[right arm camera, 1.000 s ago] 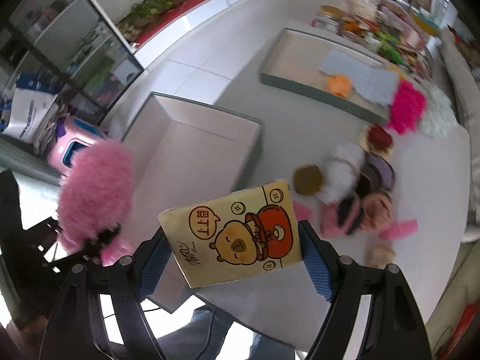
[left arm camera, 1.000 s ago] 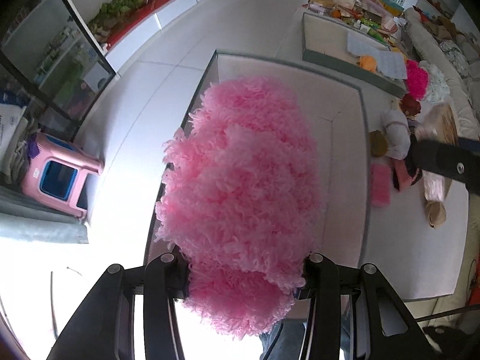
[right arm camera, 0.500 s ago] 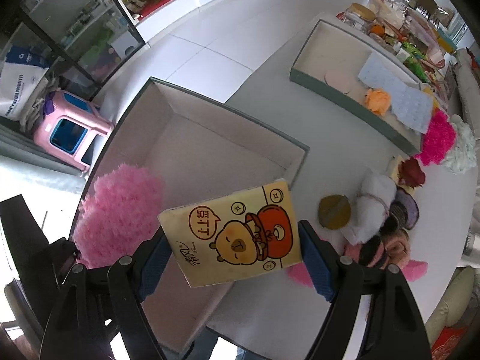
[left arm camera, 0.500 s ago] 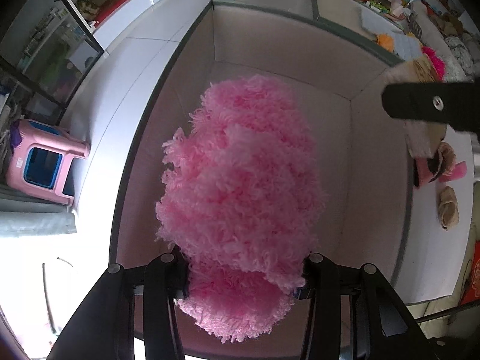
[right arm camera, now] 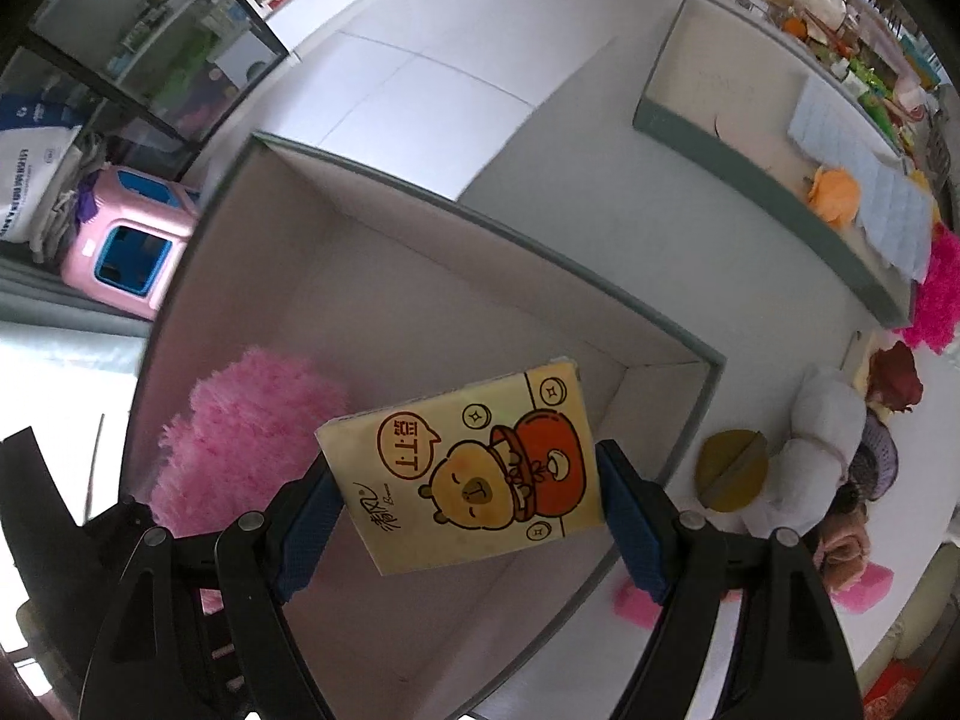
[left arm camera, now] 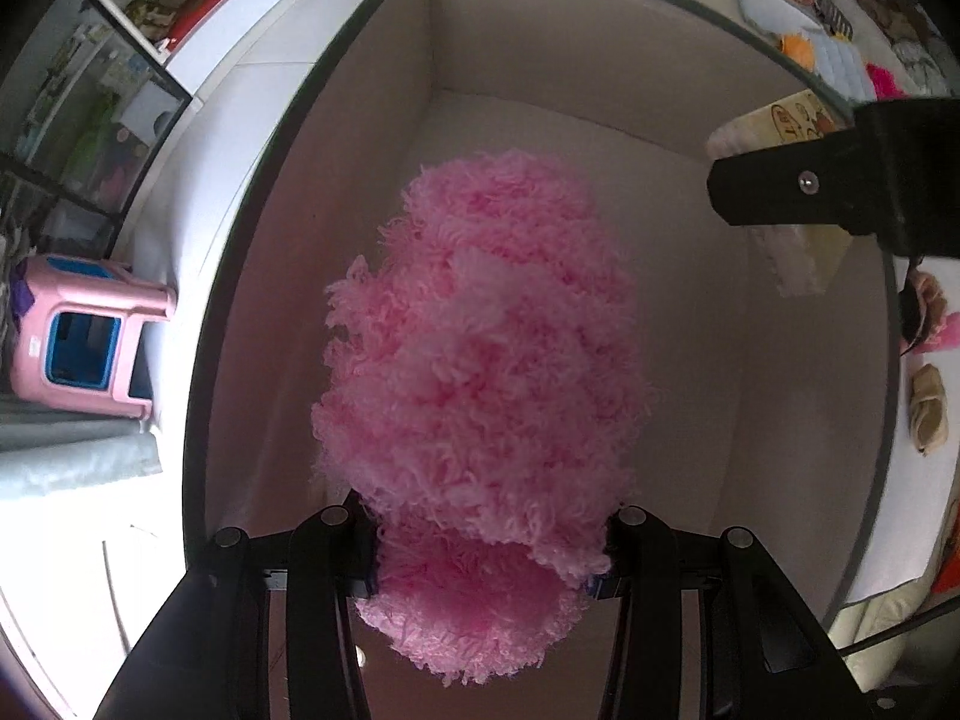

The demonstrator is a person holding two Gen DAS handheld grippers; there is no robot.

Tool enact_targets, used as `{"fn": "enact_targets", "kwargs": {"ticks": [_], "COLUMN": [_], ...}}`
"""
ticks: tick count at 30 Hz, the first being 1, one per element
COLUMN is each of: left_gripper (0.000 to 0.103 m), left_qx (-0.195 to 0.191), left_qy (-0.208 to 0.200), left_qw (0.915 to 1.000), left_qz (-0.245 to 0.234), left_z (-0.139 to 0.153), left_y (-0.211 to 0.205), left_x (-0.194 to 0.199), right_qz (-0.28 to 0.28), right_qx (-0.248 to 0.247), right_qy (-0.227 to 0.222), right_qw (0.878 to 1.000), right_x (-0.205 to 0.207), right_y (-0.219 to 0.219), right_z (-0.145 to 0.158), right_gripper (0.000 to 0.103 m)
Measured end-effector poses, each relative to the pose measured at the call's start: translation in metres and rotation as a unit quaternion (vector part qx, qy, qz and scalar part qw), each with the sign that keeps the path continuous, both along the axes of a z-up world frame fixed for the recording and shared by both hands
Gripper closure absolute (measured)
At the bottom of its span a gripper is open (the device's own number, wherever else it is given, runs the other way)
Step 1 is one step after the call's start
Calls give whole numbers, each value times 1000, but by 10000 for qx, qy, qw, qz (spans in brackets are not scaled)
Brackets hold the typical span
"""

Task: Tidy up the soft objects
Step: 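Carry the pink plush and cartoon card over the white cardboard box, then open both tools to drop the plush and card into the box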

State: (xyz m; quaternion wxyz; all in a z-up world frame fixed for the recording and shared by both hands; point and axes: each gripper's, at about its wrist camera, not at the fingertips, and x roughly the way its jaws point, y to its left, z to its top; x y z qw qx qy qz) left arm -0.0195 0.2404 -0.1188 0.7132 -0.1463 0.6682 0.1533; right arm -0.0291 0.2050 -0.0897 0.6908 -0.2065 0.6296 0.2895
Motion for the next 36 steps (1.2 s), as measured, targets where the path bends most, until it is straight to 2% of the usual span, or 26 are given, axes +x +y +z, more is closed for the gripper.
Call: {"fn": "enact_targets", "kwargs": {"ticks": [7,18,23,27,36], "left_gripper": [56,56,56,56,56], "left_qx": [31,129,144,128,141], "left_qy": [30,-170,-148,-134,-134], "left_qw": [9998,9984,9983,9985,9985], "left_qz": [-193,-520,-554,-513,-511], "left_z": [1,17,18,11,10], "left_y": [0,-18,-18,3,3], "left_x": [14,32,26,29,31], "right_qz": [-172,-878,-883,-852,-774], "right_qx": [-234,-368,-340,-304,-297], "right_qy": [-175,-281,-321,-290,-270], "right_qw": [9994,9951,9950,9955,9962], "right_x": [8,26,24,20,15], "right_y": [-7,-59,-62,-59,-58], "right_z": [-3,2,5,8,10], "right_gripper": [20,20,20,20,20]}}
